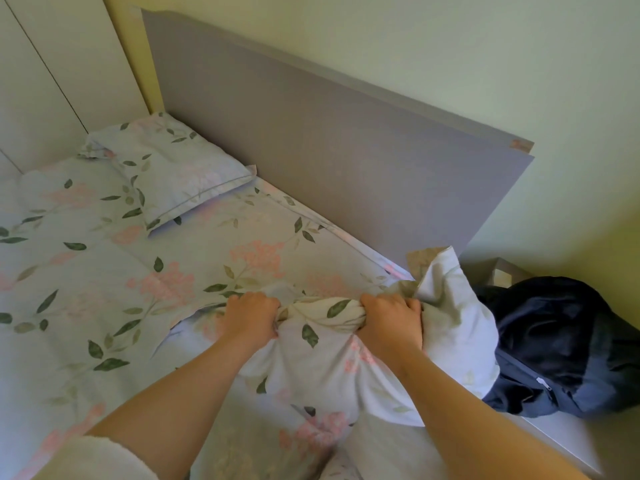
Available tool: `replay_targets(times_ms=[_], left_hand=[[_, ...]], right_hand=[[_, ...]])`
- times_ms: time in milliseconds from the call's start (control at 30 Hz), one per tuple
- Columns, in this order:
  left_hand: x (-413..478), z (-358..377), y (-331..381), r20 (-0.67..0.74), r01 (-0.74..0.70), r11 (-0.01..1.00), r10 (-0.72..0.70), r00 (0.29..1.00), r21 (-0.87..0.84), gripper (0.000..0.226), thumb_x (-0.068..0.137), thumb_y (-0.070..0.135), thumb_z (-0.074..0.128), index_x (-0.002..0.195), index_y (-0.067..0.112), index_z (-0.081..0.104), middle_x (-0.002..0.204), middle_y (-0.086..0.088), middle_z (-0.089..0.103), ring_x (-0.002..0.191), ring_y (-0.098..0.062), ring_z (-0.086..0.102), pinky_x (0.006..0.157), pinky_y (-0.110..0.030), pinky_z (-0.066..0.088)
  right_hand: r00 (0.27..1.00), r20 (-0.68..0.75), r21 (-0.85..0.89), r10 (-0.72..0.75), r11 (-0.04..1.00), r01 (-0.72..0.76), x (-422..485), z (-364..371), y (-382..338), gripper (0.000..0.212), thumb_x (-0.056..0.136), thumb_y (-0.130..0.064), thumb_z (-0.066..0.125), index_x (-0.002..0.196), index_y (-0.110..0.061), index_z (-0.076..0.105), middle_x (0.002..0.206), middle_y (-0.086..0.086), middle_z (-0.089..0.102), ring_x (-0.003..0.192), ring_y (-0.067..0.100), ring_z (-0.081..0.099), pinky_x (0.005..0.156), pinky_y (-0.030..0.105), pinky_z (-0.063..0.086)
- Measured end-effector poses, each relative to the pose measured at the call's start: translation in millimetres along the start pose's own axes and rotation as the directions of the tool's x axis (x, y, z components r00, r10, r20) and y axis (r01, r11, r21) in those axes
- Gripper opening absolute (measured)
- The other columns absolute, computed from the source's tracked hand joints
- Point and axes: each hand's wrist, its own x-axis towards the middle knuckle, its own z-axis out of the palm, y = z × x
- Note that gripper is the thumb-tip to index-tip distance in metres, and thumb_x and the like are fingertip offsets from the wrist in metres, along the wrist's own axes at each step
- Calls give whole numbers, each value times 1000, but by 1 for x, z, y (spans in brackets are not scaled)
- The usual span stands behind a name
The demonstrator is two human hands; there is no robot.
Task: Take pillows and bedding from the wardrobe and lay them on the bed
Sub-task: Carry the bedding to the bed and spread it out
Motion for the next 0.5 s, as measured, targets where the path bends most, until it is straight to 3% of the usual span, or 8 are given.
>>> replay_targets(times_ms=[100,167,300,400,500], left_hand=[[1,-16,-7,-182,59,998,-61,981,-15,23,90,26,48,110,24,59,117,-3,58,115,-25,49,90,-37,38],[3,-28,-15,-305,85,995,-98,947,-55,28,89,19,47,114,25,59,117,-2,57,115,-25,47,86,-36,36],[17,-54,-36,-595,42,994,-95,798,-102,30,64,-1,70,87,18,70,90,-6,66,92,-32,58,76,-42,39],[33,-79,-42,-499,77,978,-165,851,-192,30,79,3,57,103,19,63,108,-5,61,111,-30,47,91,-48,33],[57,-100,-53,-413,165,970,-227,882,-179,33,85,7,46,113,20,58,117,-5,56,117,-30,39,95,-45,30]], right_hand=[[996,-65,71,56,996,-51,6,-8,-7,7,84,-19,46,83,-24,42,88,-1,61,89,25,49,78,35,24],[991,-103,120,87,990,-74,11,-11,-13,6,83,-20,46,82,-23,42,86,0,60,95,26,54,79,35,25],[980,-102,261,169,956,-137,25,-14,-29,11,84,-28,51,82,-23,41,87,-1,61,95,26,56,82,36,28],[978,-59,391,202,906,-164,45,-11,-41,13,84,-33,53,84,-24,43,93,1,66,96,25,59,86,36,31],[983,25,498,184,850,-172,74,-7,-53,13,84,-35,53,92,-24,50,96,-1,68,98,24,60,83,34,29]])
